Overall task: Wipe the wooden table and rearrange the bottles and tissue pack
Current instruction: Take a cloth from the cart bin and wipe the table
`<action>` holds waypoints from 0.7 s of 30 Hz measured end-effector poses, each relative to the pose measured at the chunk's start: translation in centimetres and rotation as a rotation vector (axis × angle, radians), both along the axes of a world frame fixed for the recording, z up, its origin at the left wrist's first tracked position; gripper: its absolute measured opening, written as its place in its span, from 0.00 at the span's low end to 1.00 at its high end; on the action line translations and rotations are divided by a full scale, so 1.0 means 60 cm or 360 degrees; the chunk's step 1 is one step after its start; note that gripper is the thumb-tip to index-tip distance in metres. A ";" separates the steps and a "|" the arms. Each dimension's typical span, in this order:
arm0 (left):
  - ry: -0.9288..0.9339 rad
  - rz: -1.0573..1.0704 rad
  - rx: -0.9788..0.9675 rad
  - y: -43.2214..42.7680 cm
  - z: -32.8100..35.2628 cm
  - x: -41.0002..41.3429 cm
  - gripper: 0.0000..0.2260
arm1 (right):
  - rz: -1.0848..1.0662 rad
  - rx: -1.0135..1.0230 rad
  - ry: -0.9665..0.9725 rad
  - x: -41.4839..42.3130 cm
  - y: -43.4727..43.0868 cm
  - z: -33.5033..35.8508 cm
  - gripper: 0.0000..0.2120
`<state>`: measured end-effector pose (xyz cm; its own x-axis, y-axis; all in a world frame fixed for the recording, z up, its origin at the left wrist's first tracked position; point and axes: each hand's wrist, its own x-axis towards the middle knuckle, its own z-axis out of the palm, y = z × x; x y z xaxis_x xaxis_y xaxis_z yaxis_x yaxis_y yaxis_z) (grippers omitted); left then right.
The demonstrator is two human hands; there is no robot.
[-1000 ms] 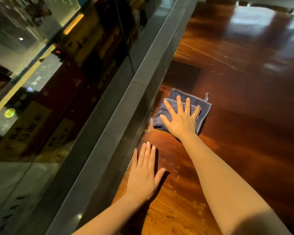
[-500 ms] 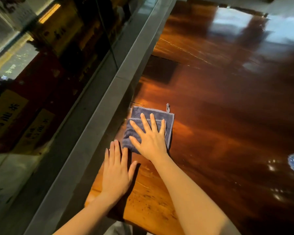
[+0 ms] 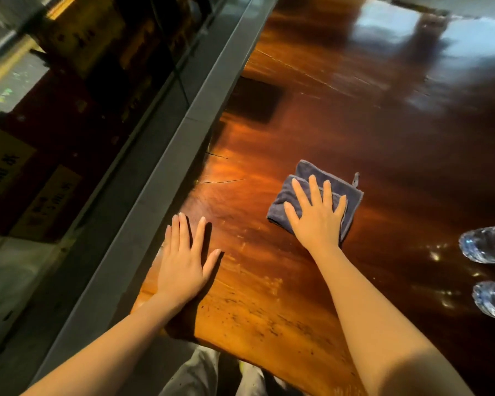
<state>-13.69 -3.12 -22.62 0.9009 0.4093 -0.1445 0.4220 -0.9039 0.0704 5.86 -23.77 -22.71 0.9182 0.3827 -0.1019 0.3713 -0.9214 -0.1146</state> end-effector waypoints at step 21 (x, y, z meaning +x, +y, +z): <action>0.0075 0.0013 -0.0038 0.000 0.004 0.003 0.35 | -0.0982 -0.0035 0.0283 -0.155 0.073 0.009 0.31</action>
